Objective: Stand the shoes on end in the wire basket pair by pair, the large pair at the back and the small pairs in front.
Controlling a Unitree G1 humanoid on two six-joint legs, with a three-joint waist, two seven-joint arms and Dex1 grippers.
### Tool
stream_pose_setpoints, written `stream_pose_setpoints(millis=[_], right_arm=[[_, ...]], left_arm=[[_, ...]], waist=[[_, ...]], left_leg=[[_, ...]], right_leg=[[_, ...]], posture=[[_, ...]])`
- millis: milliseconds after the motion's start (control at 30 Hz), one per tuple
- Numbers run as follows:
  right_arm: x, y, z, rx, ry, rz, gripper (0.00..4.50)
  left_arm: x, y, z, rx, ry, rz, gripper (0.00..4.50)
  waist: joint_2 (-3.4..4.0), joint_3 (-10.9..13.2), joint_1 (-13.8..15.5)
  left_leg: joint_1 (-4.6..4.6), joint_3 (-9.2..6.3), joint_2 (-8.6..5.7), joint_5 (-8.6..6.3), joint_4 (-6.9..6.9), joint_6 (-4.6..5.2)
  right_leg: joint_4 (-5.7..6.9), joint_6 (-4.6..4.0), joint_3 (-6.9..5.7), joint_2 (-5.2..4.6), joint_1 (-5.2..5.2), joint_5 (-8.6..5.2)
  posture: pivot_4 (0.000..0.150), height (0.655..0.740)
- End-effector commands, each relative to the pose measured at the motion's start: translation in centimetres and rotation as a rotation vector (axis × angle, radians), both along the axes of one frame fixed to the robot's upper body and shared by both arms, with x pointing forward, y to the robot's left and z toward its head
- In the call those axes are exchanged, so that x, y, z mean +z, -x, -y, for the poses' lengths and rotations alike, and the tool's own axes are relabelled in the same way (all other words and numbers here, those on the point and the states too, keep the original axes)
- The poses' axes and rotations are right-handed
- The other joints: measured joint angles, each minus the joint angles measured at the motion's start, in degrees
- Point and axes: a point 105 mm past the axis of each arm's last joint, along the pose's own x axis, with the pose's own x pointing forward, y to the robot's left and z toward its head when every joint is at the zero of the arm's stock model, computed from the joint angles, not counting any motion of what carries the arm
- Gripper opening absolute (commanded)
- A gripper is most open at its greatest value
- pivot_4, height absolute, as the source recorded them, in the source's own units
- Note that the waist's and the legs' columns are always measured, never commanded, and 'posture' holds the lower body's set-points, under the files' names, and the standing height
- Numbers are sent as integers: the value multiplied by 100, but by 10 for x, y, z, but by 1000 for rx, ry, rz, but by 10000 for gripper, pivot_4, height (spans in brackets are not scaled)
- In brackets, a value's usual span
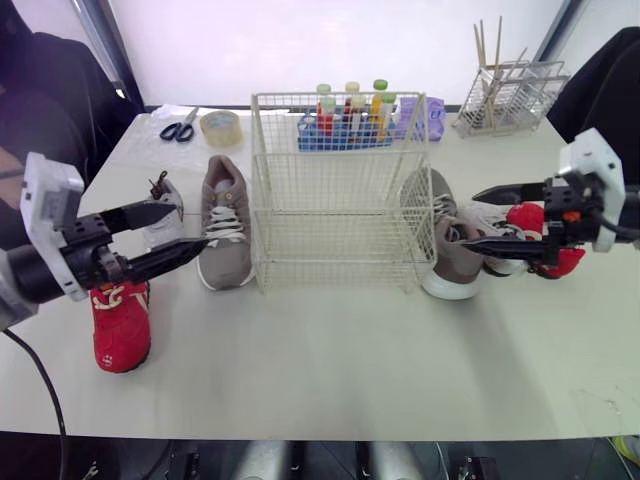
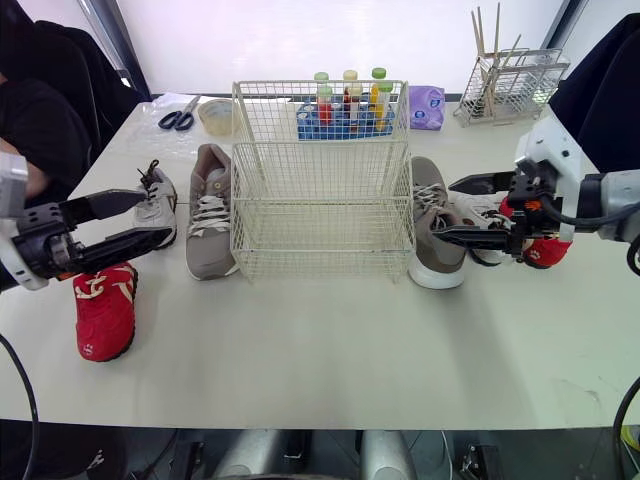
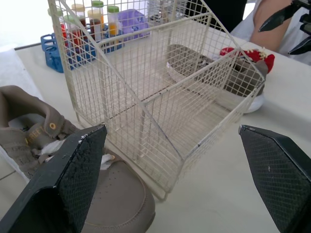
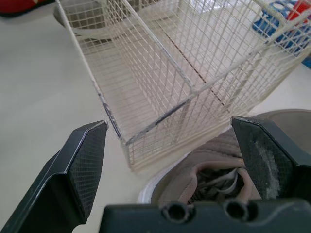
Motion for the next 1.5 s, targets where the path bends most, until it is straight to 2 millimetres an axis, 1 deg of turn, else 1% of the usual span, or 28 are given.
stream_pose_setpoints(millis=[33, 100, 167, 267, 333, 367, 433, 567, 733, 867, 1033, 1333, 1367, 1433, 1467, 1500], right_arm=[[11, -5, 6, -148, -4, 90, 44295], [8, -9, 13, -288, -31, 89, 44295], [3, -8, 18, -412, -70, 71, 44295], [-11, 7, 18, -570, -99, 80, 44295], [-17, 17, 15, -630, -129, 86, 44295], [-21, 22, 13, -671, -173, 81, 44295], [-25, 27, 10, -730, -225, 98, 44295], [-36, 21, 8, -856, -314, 109, 44295], [-53, 10, 2, -921, -375, 86, 44295], [-72, 2, -1, -952, -366, 58, 44295], [-90, -1, 0, -960, -347, 18, 44295], [-101, -11, -5, -953, -401, 9, 44295], [-103, -12, -5, -955, -406, 5, 42028], [-107, -13, -6, -961, -412, 1, 36084], [-108, -13, -6, -963, -413, 1, 30674], [-108, -13, -6, -965, -417, 2, 26766]], left_arm=[[8, -2, 8, -50, 0, 33, 45000], [7, -7, 11, -78, 7, 27, 45000], [5, -12, 13, -102, 11, 25, 45000], [1, -21, 20, -158, 31, 20, 45000], [-2, -26, 23, -183, 32, 19, 45000], [-3, -29, 25, -198, 32, 20, 45000], [-3, -34, 29, -225, 37, 23, 45000], [-3, -39, 35, -258, 24, 31, 45000], [-1, -42, 37, -267, 18, 44, 45000], [0, -41, 37, -253, 14, 59, 45000], [0, -39, 33, -222, 7, 69, 45000], [1, -37, 32, -196, 14, 82, 45000], [1, -37, 32, -194, 15, 82, 45000], [2, -38, 33, -193, 16, 85, 45000], [2, -38, 33, -193, 16, 86, 45000], [2, -38, 34, -193, 17, 87, 45000]], waist=[[0, 0, 10], [0, 0, 10], [-1, -1, 11], [-4, -3, 18], [-3, -3, 14], [-3, -3, 5], [-4, -4, 2], [-4, -5, -6], [-4, -5, -12], [-5, -6, -11], [-4, -6, -31], [-4, -7, -28], [-5, -7, -30], [-5, -7, -37], [-5, -7, -39], [-5, -7, -42]], left_leg=[[0, 0, 0, 0, 2, 0], [0, 0, 0, 0, 3, 0], [0, 0, 0, 0, 2, 0], [-1, -3, -1, 2, -2, 2], [-1, -4, 0, 8, -3, 9], [-2, -4, -1, 9, -3, 9], [-1, -4, -1, 9, 2, 10], [2, -3, -1, 11, 3, 8], [2, -2, -1, 15, 0, 5], [4, -3, -2, 17, 1, 3], [4, -3, -2, 19, 0, 2], [11, -5, -2, 19, 1, 2], [11, -5, -2, 19, 1, 2], [14, -5, -2, 20, 1, 1], [15, -5, -1, 20, 0, 1], [16, -5, -2, 20, 1, 1]], right_leg=[[1, 0, 0, 0, 1, 0], [1, 0, 0, 0, 1, 0], [2, -1, 0, 0, 0, 0], [3, 1, -1, 1, -1, 0], [4, 9, -2, 2, -2, 5], [5, 16, -2, 3, -3, 9], [8, 17, -1, 5, -1, 10], [10, 18, 0, 6, 0, 11], [11, 20, 0, 7, -1, 12], [12, 21, -1, 8, 1, 13], [15, 22, -1, 10, 0, 13], [17, 22, -2, 11, 6, 14], [17, 22, -2, 12, 6, 14], [18, 22, -2, 13, 8, 14], [18, 22, -2, 13, 9, 14], [18, 22, -2, 13, 10, 14]], posture=[[1500, 7400], [1500, 7400], [1500, 7400], [1500, 7400], [1500, 7400], [1500, 7400], [1500, 7400], [1500, 7400], [1500, 7400], [1500, 7400], [1500, 7400], [1500, 7400], [1500, 7400], [1500, 7400], [1500, 7400], [1500, 7400]])
